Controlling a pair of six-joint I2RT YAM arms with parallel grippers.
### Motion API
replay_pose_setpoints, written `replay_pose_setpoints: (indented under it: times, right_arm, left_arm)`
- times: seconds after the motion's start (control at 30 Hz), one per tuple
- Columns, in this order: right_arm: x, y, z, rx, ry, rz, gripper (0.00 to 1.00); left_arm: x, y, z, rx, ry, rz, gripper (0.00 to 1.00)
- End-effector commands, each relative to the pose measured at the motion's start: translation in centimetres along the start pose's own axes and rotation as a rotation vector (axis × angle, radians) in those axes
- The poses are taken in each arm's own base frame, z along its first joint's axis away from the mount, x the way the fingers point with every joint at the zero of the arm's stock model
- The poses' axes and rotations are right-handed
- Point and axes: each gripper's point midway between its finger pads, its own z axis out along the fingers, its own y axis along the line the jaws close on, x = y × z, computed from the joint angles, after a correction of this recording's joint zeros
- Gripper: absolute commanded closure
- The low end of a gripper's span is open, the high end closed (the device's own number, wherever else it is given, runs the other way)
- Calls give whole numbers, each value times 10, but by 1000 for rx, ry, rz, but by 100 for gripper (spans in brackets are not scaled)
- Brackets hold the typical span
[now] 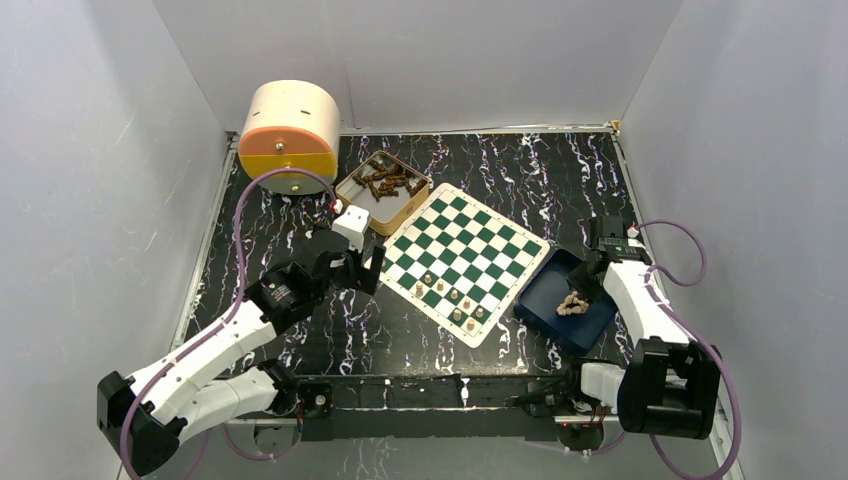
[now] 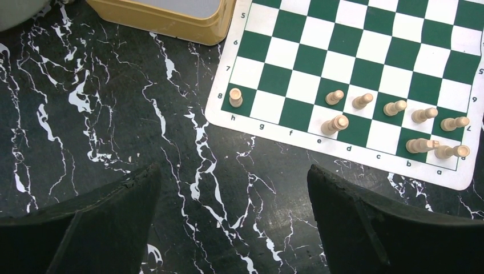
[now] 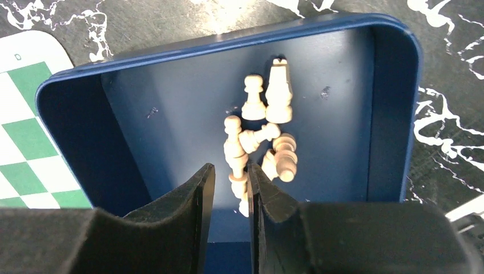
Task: Set up the chess pieces on the board
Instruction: Pick up the chess piece from the storage box.
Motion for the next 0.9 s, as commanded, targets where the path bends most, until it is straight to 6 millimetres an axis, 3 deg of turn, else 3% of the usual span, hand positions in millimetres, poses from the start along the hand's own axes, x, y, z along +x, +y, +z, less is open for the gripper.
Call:
replay_pose_setpoints:
  times: [0.0,0.6,0.87]
  right_arm:
    - [-6,11,8,-36,-12,-5,63]
    - [18,1,34,9,71,-13,60]
    - [16,2,35,-13,51,-47,73]
  left_arm:
    - [-16,8,-9,-25,-61,10,5]
    - [-12,6,-6,-14,-44,26,6]
    - [-12,6,-5,-17,-43,27,7]
